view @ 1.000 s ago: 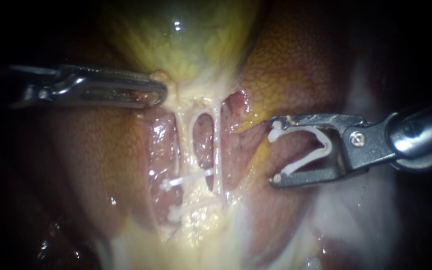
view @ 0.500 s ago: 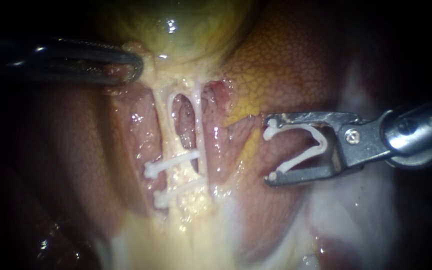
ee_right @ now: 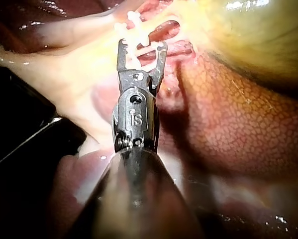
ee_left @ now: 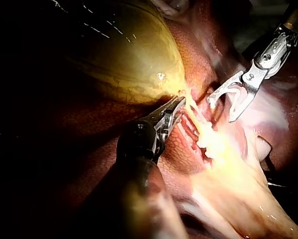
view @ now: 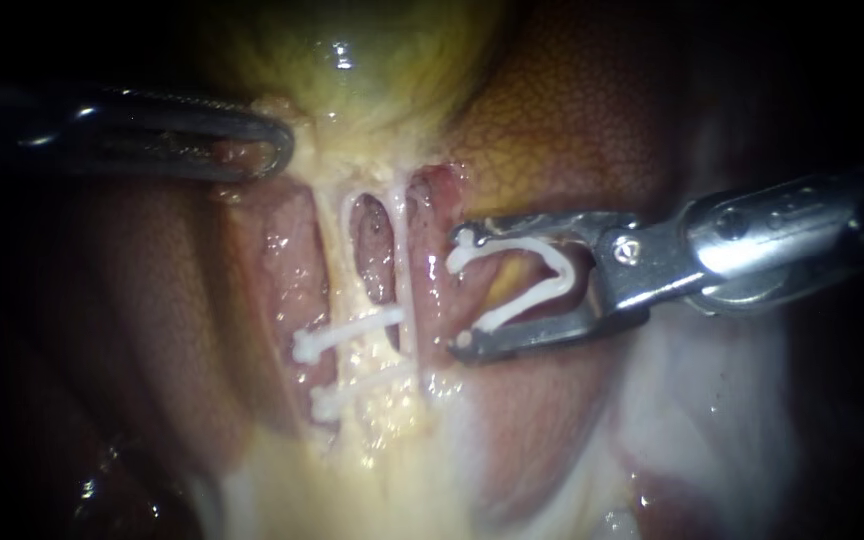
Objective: Clipping third clip left tube
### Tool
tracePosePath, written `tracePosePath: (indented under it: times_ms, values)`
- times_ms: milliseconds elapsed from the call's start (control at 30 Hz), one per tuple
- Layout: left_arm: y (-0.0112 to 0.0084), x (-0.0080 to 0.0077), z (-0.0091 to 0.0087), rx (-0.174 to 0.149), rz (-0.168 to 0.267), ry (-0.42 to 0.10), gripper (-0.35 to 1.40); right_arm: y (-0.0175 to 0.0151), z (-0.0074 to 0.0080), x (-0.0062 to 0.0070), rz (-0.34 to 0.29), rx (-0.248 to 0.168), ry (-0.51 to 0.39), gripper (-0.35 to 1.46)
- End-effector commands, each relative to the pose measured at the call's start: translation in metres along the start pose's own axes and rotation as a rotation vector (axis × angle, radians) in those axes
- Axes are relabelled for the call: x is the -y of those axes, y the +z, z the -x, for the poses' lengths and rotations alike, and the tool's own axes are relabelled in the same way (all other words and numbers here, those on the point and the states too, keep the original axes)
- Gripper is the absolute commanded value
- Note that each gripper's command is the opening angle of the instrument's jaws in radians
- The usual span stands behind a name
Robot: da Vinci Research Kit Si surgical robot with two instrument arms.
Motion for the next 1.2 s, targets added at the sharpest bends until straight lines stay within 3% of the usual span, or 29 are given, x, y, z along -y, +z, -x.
tracePosePath:
  times_ms: [33, 300, 600, 833, 967, 1200]
  values:
    - [0.0, 0.0, 0.0, 0.0, 0.001, 0.0, -0.35, 0.0002, 0.0, -0.0002, -0.009, -0.009, 0.015, 0.5]
    - [0.0, 0.0001, 0.0, 0.0, 0.001, 0.0, -0.35, 0.0019, 0.0, -0.0017, -0.072, -0.066, 0.078, 0.5]
    - [0.0, 0.0001, 0.0, 0.0, 0.001, 0.0, -0.35, 0.0038, 0.0017, -0.0024, -0.084, -0.067, 0.108, 0.5]
    - [0.0, 0.0001, 0.0, 0.0, 0.001, 0.0, -0.35, 0.0048, 0.0034, -0.0036, -0.086, -0.065, 0.125, 0.5]
    - [0.0001, 0.0001, 0.0, 0.0, 0.002, 0.0, -0.35, 0.0054, 0.0035, -0.0045, -0.089, -0.065, 0.142, 0.5]
    - [0.0002, 0.0002, -0.0001, 0.0, 0.003, 0.0, -0.35, 0.0068, 0.003, -0.0053, -0.157, -0.139, 0.222, 0.51]
